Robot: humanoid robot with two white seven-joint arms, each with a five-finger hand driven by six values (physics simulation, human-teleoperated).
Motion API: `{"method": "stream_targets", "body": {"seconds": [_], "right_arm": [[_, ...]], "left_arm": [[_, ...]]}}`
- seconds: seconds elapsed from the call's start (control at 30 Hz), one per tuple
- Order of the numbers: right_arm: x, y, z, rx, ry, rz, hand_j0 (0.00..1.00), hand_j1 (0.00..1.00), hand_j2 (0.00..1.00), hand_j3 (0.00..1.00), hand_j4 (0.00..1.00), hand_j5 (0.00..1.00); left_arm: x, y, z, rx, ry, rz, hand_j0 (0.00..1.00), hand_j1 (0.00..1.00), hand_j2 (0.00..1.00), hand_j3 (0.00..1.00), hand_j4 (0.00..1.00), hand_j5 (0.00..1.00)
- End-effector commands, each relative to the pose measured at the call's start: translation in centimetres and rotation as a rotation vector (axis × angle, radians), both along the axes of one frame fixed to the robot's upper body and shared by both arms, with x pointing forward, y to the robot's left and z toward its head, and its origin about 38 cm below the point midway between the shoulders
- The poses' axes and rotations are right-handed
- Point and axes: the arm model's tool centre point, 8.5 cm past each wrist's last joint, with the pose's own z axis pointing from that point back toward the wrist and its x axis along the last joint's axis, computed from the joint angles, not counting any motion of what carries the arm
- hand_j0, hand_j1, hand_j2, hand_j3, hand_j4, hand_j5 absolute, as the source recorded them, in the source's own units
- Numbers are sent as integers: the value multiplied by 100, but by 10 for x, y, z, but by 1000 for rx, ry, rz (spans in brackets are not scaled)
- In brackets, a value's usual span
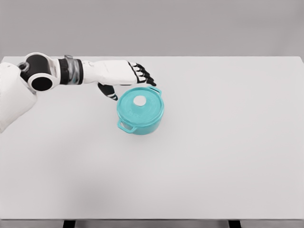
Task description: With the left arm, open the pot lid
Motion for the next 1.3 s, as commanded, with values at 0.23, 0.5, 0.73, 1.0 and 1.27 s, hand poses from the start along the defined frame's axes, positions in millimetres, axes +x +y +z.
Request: {"method": "stream_targets", "body": {"seconds": [0.23,0.5,0.73,1.0,1.27], "right_arm": [[0,0,0,0,0,0,100,100,100,100,100,100],[0,0,0,0,-1,-2,100,100,100,100,100,100],[0,0,0,0,0,0,100,100,100,100,100,100],[0,0,0,0,0,0,100,100,100,100,100,100],[0,0,0,0,0,-2,100,100,100,100,100,100]], "left_arm": [[-1,-25,2,29,-6,-57,100,100,100,100,100,100],[-4,-43,1,62,-7,-105,100,100,100,100,100,100],[-6,-43,-5,96,1,-116,100,100,100,100,100,100],[-6,-44,-5,120,-4,-124,80,80,80,80,80,80],[-7,-45,-6,128,-1,-130,77,77,77,77,77,77]]}}
